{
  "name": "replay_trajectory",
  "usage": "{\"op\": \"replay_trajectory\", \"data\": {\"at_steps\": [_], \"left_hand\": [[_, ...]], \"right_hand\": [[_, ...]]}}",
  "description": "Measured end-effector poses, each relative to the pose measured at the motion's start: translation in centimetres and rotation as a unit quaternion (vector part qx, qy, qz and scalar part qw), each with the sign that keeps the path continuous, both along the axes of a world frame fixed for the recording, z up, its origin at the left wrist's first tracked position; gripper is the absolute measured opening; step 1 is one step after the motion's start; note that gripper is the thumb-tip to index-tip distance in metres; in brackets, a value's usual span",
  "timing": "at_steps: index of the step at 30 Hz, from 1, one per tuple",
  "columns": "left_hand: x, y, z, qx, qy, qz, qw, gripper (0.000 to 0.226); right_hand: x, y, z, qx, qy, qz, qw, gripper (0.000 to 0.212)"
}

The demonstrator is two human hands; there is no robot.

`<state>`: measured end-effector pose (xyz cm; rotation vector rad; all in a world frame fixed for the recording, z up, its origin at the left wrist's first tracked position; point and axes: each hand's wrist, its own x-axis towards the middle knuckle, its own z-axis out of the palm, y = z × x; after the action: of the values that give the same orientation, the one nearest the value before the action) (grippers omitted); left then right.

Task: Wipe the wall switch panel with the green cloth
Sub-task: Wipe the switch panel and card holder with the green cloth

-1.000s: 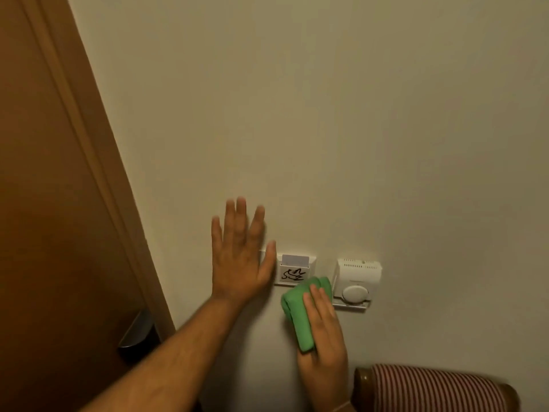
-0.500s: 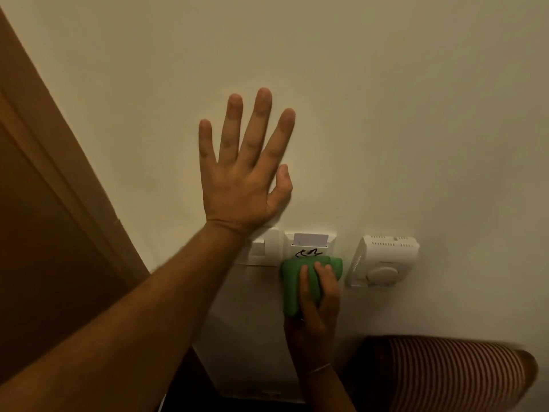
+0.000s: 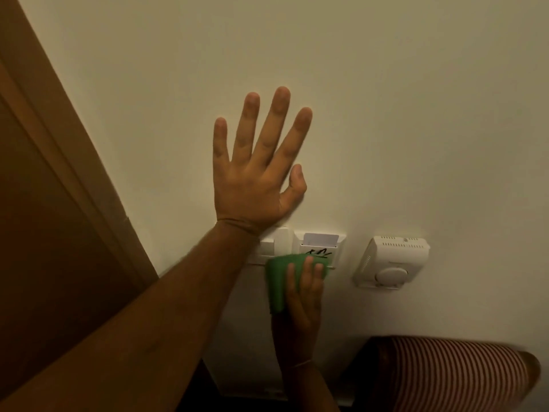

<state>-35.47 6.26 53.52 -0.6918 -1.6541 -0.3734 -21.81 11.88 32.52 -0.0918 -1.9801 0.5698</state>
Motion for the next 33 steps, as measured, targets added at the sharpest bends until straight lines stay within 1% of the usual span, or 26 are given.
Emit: {"op": "replay_trajectory", "data": {"at_steps": [2,4,5,7,9,10,12,15,16,18,21,23,24,25,27,28,30,31,32,33], "left_hand": [[-0.1,0.0,0.0,0.003,0.000,0.001,1.000,0.072],[-0.1,0.0,0.0,0.006,0.006,0.002,1.000,0.072],[-0.2,0.1,-0.1,0.006,0.010,0.007,1.000,0.073],[-0.3,0.1,-0.2,0.008,0.016,0.013,1.000,0.074],[-0.4,0.2,-0.2,0.011,0.020,0.021,1.000,0.075],[-0.5,0.2,-0.2,0.013,0.022,0.025,0.999,0.074],[-0.6,0.3,-0.2,0.018,0.022,0.030,0.999,0.071],[-0.6,0.3,-0.2,0.019,0.023,0.037,0.999,0.070],[-0.6,0.2,-0.2,0.018,0.023,0.038,0.999,0.069],[-0.5,0.2,-0.2,0.018,0.022,0.041,0.999,0.069],[-0.4,0.3,-0.1,0.015,0.023,0.045,0.999,0.069],[-0.4,0.4,0.0,0.012,0.024,0.044,0.999,0.070],[-0.3,0.4,0.0,0.013,0.024,0.043,0.999,0.069],[-0.3,0.4,0.0,0.014,0.023,0.043,0.999,0.069],[-0.3,0.5,0.0,0.014,0.020,0.046,0.999,0.069],[-0.3,0.5,-0.1,0.013,0.021,0.047,0.999,0.068],[-0.3,0.4,-0.1,0.013,0.021,0.047,0.999,0.067],[-0.3,0.4,-0.1,0.015,0.019,0.047,0.999,0.067],[-0.3,0.3,0.0,0.015,0.018,0.047,0.999,0.067],[-0.2,0.2,0.0,0.014,0.017,0.049,0.999,0.067]], "right_hand": [[-0.4,-0.1,-0.4,0.065,-0.027,0.013,0.997,0.073],[0.0,1.2,-0.9,0.086,-0.035,-0.002,0.996,0.066],[0.4,2.0,-1.1,0.072,-0.030,-0.019,0.997,0.065],[1.3,3.6,-1.3,-0.002,-0.009,-0.045,0.999,0.058],[1.7,3.8,-1.0,-0.074,0.016,-0.050,0.996,0.051],[1.5,3.3,-0.7,-0.091,0.023,-0.043,0.995,0.050],[0.7,1.4,-0.1,-0.078,0.018,-0.017,0.997,0.053],[-0.2,-0.2,0.6,0.014,0.005,-0.002,1.000,0.084],[-0.3,0.2,0.7,0.038,0.001,-0.011,0.999,0.086],[0.2,1.5,0.5,0.040,0.005,-0.038,0.998,0.075],[0.9,3.0,0.0,-0.039,0.029,-0.072,0.996,0.058],[0.5,2.5,-0.2,-0.056,0.033,-0.081,0.995,0.055],[0.2,1.9,-0.2,-0.042,0.029,-0.087,0.995,0.056],[-0.2,1.3,-0.1,-0.024,0.020,-0.089,0.996,0.062],[-0.8,0.4,0.0,0.021,0.004,-0.077,0.997,0.089],[-0.9,0.3,0.2,0.044,-0.006,-0.075,0.996,0.093],[-0.9,0.8,0.3,0.099,-0.016,-0.084,0.991,0.080],[-0.6,1.4,0.2,0.111,-0.016,-0.096,0.989,0.074],[-0.2,2.0,0.1,0.102,-0.015,-0.110,0.989,0.074],[0.2,2.5,0.1,0.070,-0.015,-0.121,0.990,0.075]]}}
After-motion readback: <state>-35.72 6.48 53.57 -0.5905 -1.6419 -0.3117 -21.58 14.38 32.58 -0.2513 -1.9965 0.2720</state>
